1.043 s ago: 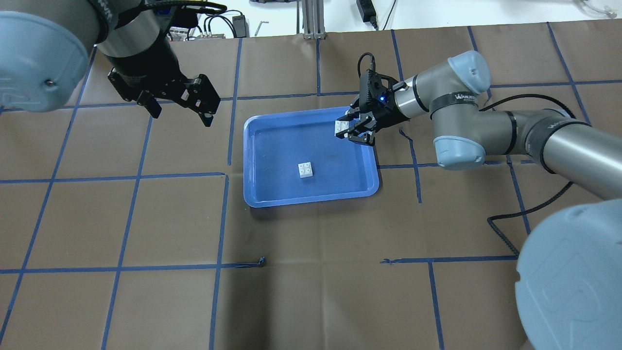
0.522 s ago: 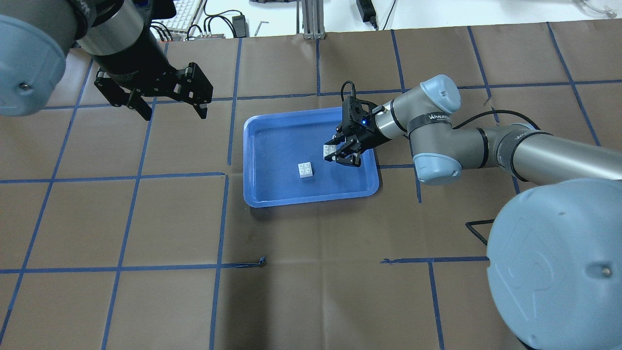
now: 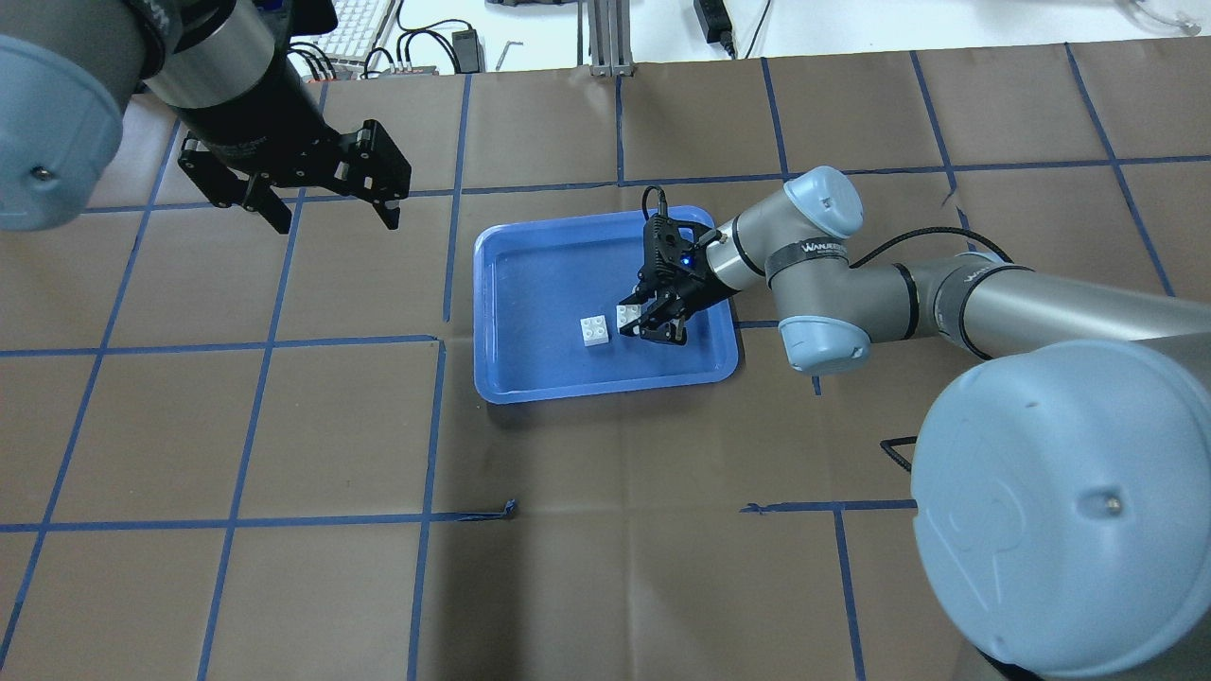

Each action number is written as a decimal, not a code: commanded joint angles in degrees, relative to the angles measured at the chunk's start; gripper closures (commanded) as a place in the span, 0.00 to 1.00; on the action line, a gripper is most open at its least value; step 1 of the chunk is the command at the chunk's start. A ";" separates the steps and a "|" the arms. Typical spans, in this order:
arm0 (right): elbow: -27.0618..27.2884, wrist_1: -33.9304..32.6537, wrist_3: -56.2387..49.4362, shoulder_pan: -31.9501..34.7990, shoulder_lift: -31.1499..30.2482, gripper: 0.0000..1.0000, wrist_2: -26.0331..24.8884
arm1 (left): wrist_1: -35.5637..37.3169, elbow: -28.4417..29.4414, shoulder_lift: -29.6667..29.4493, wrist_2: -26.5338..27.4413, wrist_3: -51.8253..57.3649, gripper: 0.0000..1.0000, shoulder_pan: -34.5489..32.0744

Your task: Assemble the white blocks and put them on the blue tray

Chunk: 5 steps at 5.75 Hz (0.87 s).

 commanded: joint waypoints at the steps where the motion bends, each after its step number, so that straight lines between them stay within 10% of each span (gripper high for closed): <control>1: 0.00 -0.27 0.24 1.14 0.24 0.78 -0.01 | 0.29 0.63 0.19 0.08 -0.35 0.00 0.00; 5: 0.18 0.08 0.42 1.14 0.24 0.76 0.08 | 1.86 0.55 0.19 0.43 -4.67 0.00 0.09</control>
